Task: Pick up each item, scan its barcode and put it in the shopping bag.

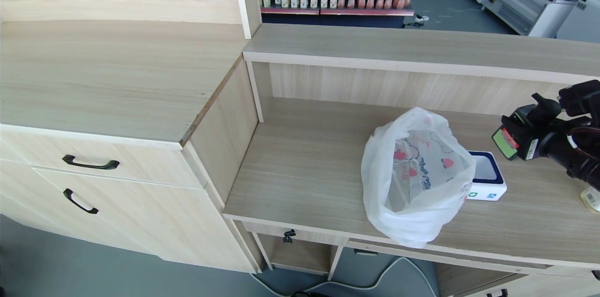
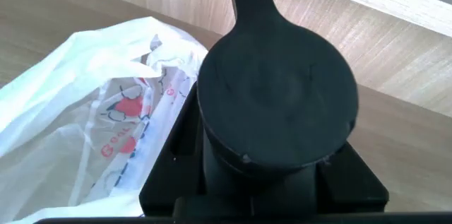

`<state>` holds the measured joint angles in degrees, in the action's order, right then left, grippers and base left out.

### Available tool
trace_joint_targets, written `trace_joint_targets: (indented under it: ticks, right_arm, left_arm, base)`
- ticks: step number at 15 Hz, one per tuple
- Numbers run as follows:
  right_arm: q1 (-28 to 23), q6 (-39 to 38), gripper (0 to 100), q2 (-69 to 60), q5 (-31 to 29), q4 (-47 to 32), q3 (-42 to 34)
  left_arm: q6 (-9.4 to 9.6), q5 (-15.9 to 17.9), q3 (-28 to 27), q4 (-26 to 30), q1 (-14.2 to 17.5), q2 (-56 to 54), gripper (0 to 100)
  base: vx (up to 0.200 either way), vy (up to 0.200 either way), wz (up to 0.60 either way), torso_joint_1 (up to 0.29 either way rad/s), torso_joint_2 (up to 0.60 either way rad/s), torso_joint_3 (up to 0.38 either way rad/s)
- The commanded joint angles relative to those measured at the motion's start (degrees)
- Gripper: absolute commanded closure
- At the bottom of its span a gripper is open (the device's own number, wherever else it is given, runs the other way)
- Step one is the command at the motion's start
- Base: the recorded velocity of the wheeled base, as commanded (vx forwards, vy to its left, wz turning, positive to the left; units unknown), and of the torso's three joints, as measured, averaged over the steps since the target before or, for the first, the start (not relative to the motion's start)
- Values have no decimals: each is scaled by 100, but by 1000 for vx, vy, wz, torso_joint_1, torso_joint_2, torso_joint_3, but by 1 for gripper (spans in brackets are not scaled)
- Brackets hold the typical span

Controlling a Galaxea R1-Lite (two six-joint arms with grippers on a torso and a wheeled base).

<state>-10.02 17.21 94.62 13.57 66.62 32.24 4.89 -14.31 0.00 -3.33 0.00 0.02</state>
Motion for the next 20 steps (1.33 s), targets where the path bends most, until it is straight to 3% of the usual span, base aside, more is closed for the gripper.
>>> trace_joint_targets:
  ticks: [1,3,7,13,20]
  right_arm:
    - [97,1,100,557,-118,35,397]
    - [193,-139,100,1093,-531,457,643]
    - [448,-245,100,1717,-583,1459,669]
    - [1213,-500,100,1990,-452,1459,1223]
    - [1318,-482,100,3211,-372,1424,2102]
  left_arm:
    - [-5,-1,0,-1,0,-2,0]
    - [-67,-37,0,8,0,-2,0]
    - [-67,-37,0,8,0,-2,0]
    - [-67,-37,0,8,0,-2,0]
    - [-67,-37,0,8,0,-2,0]
  base:
    - [0,0,0,0,0,0]
    - [0,0,0,0,0,0]
    - [0,0,0,0,0,0]
    - [0,0,0,0,0,0]
    - [0,0,0,0,0,0]
